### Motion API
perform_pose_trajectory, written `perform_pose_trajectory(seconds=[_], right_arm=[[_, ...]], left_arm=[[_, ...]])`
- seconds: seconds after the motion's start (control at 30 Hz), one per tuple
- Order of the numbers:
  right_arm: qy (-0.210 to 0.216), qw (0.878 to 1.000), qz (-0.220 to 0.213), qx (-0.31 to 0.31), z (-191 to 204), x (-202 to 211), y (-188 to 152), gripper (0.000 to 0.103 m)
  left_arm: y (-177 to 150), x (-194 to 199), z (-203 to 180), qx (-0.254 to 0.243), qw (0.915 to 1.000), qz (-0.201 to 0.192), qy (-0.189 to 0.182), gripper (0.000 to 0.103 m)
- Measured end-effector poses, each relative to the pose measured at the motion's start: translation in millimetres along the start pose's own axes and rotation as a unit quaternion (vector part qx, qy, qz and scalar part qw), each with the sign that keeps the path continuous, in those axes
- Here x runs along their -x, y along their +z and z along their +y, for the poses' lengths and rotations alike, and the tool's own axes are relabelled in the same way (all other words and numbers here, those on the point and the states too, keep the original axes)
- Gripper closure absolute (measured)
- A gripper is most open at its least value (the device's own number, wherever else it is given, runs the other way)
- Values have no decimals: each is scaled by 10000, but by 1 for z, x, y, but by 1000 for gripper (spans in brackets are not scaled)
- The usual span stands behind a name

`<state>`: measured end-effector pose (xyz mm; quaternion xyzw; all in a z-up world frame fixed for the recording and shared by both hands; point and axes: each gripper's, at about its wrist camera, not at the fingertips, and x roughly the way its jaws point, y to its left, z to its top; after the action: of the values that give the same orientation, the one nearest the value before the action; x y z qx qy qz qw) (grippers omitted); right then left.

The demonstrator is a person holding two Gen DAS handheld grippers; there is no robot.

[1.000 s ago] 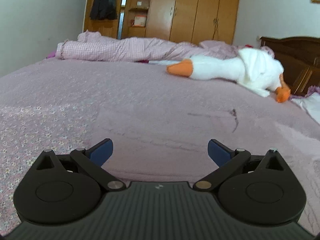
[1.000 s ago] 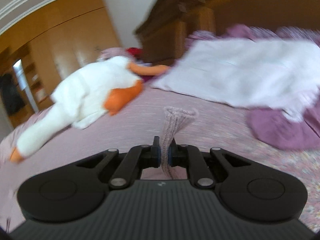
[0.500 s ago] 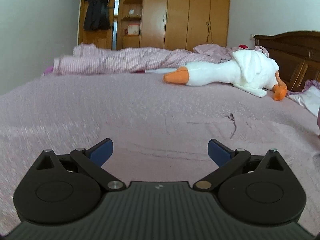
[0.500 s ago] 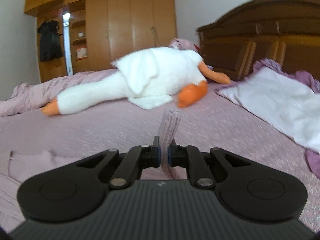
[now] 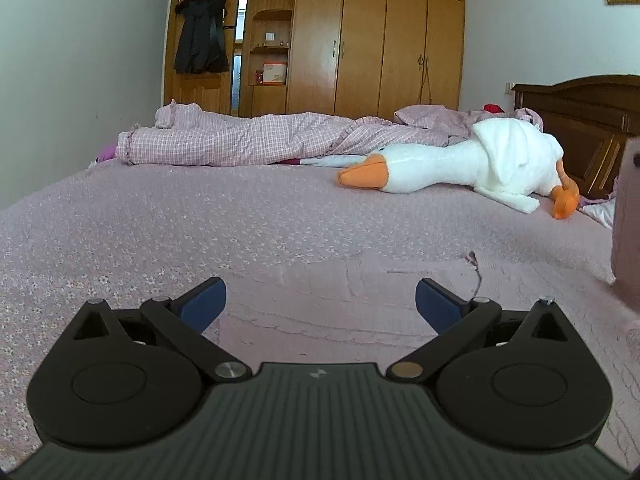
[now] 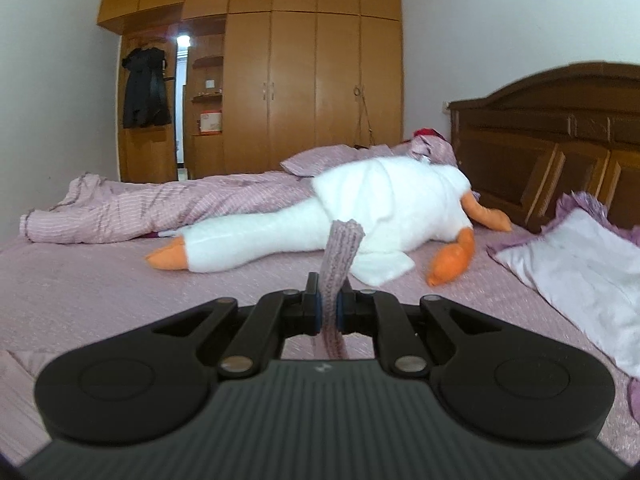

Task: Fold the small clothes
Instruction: 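Lift the held cuff with the right gripper and carry it across the cardigan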

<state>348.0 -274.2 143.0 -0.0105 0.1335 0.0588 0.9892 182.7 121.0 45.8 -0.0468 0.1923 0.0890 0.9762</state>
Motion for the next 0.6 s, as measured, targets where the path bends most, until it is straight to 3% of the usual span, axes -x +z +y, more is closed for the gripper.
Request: perform_pose_trajectory(seconds=[0.6], right_arm=[[187,9981,-140,565,108,3,49,93]], left_arm=[[9,-5,10,121,9998,122,130,0]])
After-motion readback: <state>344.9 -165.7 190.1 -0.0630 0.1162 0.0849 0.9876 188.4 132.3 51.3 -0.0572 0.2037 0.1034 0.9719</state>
